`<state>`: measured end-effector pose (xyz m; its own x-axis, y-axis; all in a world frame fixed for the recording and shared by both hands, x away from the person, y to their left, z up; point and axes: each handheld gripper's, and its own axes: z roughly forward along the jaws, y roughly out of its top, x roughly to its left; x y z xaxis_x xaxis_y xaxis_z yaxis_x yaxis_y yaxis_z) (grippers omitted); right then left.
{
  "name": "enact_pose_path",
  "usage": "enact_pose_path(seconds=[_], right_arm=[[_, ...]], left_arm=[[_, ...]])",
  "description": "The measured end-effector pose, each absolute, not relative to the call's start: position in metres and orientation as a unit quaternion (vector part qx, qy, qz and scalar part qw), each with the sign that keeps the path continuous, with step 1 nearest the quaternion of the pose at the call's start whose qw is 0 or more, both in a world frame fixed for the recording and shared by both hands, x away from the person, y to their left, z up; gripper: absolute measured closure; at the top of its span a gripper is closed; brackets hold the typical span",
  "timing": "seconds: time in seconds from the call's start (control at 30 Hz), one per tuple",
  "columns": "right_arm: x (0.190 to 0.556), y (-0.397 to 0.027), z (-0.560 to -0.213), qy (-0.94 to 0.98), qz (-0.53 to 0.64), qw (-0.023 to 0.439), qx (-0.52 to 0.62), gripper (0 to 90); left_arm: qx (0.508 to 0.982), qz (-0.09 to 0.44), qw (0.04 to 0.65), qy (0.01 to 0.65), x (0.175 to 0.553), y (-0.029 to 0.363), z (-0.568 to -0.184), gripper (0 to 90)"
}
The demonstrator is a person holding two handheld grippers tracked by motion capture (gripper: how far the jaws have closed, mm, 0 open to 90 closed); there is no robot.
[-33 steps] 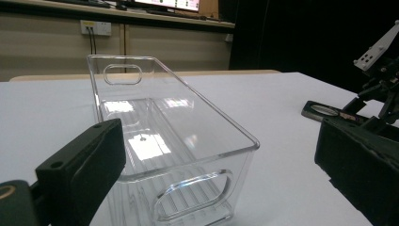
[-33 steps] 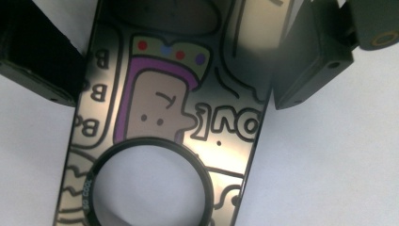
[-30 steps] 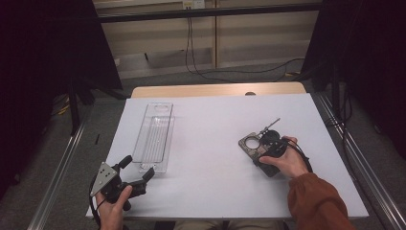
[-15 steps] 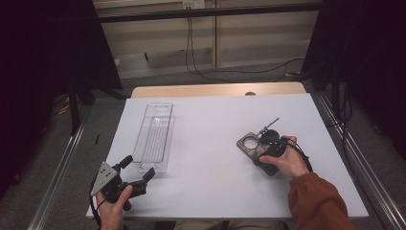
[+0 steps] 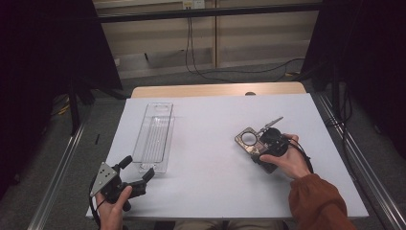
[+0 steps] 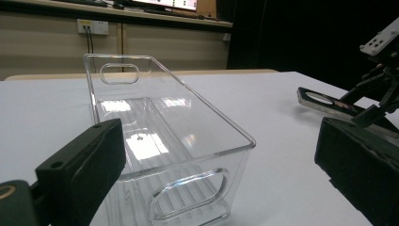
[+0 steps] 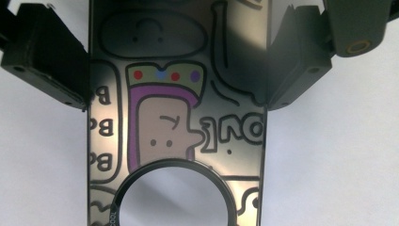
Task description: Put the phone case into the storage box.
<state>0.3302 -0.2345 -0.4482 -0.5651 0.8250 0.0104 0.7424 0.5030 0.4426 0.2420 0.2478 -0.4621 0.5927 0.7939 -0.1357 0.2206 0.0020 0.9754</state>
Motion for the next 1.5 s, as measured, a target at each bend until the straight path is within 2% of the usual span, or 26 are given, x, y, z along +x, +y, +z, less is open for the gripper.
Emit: enact_pose_path(seconds=[0.87,1.23,1.5], right_arm=[[0.316,-0.234,-0.433,0.857,0.311,0.145,0.384,12.0],[0.305,-0.243,-0.434,0.826,0.386,0.15,0.382,12.0],[0.294,-0.245,-0.435,0.806,0.436,0.151,0.372,12.0]], left_arm=[[0.666,0.242,0.594,0.382,0.242,0.249,-0.462,2.5],[0.657,0.243,0.592,0.397,0.242,0.253,-0.461,3.3],[0.669,0.244,0.587,0.386,0.243,0.247,-0.458,3.3]])
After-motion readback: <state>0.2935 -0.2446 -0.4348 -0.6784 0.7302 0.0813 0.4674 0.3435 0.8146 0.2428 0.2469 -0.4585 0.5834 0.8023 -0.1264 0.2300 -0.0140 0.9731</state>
